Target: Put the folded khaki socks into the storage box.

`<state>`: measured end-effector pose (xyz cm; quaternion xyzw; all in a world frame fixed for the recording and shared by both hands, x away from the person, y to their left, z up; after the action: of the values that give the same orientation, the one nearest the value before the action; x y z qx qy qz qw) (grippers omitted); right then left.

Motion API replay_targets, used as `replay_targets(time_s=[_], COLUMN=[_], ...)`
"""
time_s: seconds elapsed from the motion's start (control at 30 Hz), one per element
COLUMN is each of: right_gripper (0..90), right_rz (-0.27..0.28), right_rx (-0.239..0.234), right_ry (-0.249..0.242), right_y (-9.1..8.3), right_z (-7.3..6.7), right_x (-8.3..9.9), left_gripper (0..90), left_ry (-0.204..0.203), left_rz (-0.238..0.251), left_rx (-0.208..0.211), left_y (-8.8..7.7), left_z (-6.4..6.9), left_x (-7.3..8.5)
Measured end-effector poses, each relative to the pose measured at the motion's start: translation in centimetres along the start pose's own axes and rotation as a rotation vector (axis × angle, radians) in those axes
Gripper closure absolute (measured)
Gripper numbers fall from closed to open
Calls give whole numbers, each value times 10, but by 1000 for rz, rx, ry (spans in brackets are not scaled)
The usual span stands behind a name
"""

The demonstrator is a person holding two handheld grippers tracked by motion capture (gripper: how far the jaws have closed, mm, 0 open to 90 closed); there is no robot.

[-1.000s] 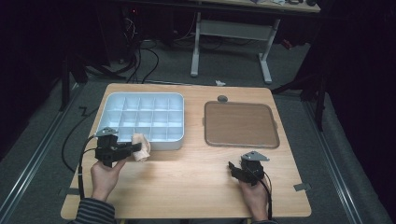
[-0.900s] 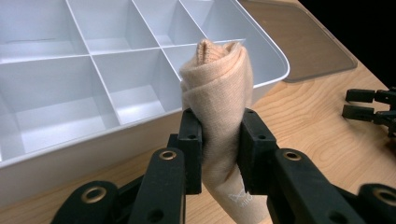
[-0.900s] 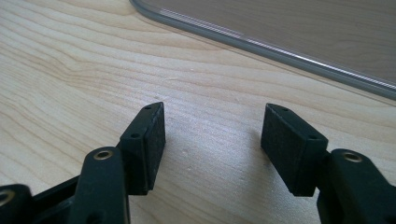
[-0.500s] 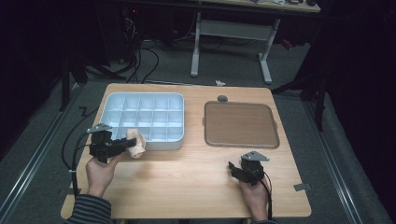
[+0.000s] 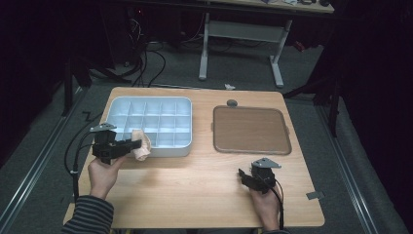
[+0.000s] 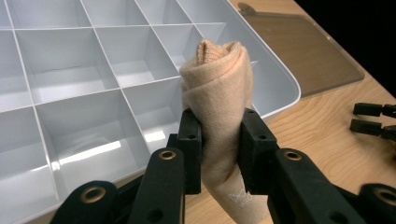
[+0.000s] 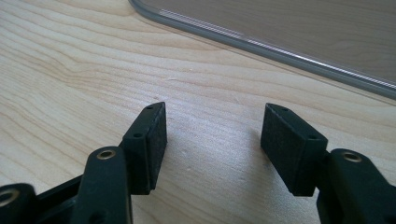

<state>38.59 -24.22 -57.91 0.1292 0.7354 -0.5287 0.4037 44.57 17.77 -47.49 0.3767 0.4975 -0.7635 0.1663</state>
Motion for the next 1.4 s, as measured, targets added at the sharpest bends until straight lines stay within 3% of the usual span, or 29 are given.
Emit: replay_targets(time_s=[0.37,0.5,0.8,1.3,1.4], right_gripper=[411,411,410,410,410], right_rz=[0,0,-1,0,-1], right_rx=[0,0,1,1,1], right_ry=[0,0,-1,-2,-2], right_y=[0,0,0,0,0], right_z=[0,0,0,0,0], right_x=[0,0,0,0,0], left_gripper=[733,733,733,733,734], left_ry=[-6,14,-7,18,8], left_rz=[-24,-25,-27,-48,-46], left_rx=[0,-4,-2,-2,9], left_y=[5,6,11,22,24], left_z=[-5,-4,-11,-8,-8], left_x=[-7,-12,-19,-33,-35])
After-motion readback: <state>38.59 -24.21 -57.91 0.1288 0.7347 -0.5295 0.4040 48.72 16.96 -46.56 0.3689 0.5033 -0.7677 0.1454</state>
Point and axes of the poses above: each handheld gripper's, and its own axes: y roughly forward along the jaws, x roughly out of its underside, z roughly to its right, the point moved 7 cm from there along y, roughly forward along the jaws, and after that the axes turned 11 degrees about -x, right-handed, at the moved point
